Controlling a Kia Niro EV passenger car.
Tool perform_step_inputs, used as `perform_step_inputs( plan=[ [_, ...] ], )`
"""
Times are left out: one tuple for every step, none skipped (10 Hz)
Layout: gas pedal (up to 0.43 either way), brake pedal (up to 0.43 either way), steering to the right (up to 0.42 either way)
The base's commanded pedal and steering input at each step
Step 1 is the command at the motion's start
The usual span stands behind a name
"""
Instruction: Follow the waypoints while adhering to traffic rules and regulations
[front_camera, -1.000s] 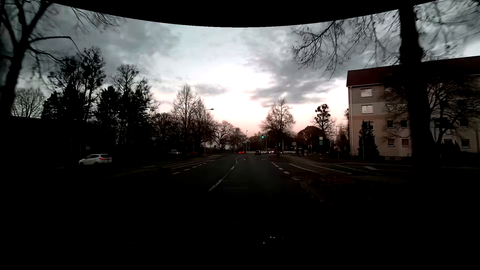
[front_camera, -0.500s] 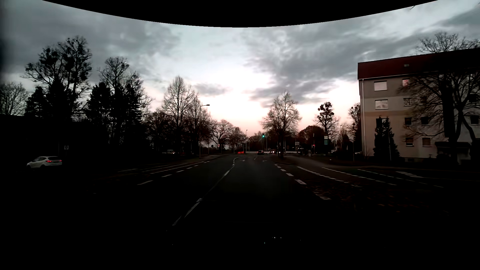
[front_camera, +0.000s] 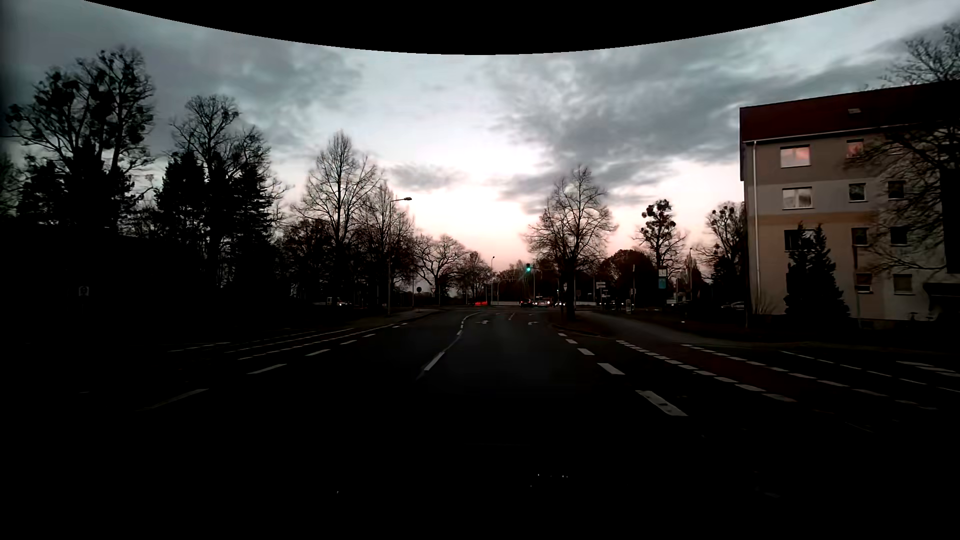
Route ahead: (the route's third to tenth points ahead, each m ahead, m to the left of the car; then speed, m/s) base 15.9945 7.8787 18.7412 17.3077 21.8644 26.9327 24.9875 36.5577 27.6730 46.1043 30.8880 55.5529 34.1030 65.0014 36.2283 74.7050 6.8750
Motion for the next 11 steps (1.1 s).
perform_step_inputs(
  plan=[
    [0.0, 0.232, -0.009],
    [0.0, 0.232, -0.013],
    [0.0, 0.232, -0.02],
    [0.0, 0.232, -0.029],
    [0.0, 0.22, -0.041],
    [0.0, 0.201, -0.056],
    [0.0, 0.177, -0.071],
    [0.0, 0.146, -0.082],
    [0.0, 0.061, -0.096],
    [0.0, 0.0, -0.116],
    [0.0, 0.0, -0.132]
  ],
)
